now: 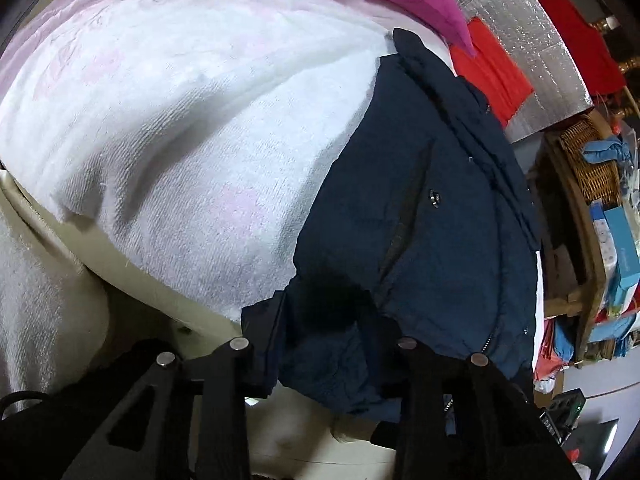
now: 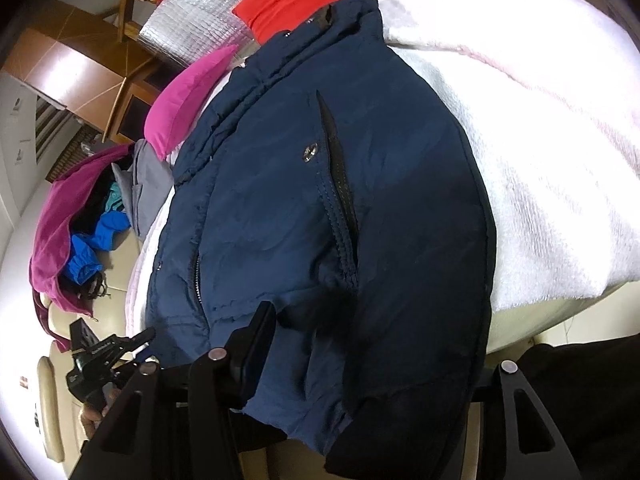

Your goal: Fold large clothes

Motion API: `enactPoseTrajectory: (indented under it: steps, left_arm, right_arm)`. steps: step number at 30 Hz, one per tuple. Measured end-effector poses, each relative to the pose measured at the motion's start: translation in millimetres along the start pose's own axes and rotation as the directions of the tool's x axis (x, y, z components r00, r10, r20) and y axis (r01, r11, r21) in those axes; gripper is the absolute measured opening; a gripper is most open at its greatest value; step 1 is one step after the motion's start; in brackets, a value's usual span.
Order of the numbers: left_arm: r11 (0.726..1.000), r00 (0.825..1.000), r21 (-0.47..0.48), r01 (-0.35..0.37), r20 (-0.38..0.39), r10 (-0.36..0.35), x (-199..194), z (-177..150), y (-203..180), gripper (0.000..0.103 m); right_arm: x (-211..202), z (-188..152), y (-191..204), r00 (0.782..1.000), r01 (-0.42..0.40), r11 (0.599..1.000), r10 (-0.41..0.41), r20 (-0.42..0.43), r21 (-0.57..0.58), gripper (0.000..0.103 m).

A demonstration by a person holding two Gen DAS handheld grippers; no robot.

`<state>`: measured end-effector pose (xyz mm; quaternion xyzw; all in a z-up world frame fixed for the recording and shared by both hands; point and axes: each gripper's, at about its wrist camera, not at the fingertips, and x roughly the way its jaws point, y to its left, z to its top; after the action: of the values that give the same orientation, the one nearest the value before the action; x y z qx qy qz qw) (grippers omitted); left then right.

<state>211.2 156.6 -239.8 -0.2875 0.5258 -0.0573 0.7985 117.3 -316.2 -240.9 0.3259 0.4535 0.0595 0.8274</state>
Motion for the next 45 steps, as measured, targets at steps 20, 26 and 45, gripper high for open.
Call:
enactPoseTrajectory:
  steps: [20,26,45]
  left_arm:
    - [0.981,0.998,0.180,-0.066,0.005,0.066,12.2,-12.9,-37.0,0.028]
    - [0.993,0.998,0.109,-0.045,-0.029,0.049,13.6,-9.4,-29.4,0.053]
    - [0.965,0.964,0.150,0.216,0.125,-0.235,-68.2,68.2,-77.9,0.015]
  right_arm:
    - [6.6,0.9,-0.4,1.000,0.026,1.000,-0.026,-0.004,-0.010,0.058]
    - [2.9,1.8,0.4,1.000,0.022,1.000,-0.022,0.019,-0.016,0.053]
    - [-53.2,90.5,55.5,0.952,-0.080,0.983,0.125,0.279,-0.165,0.025]
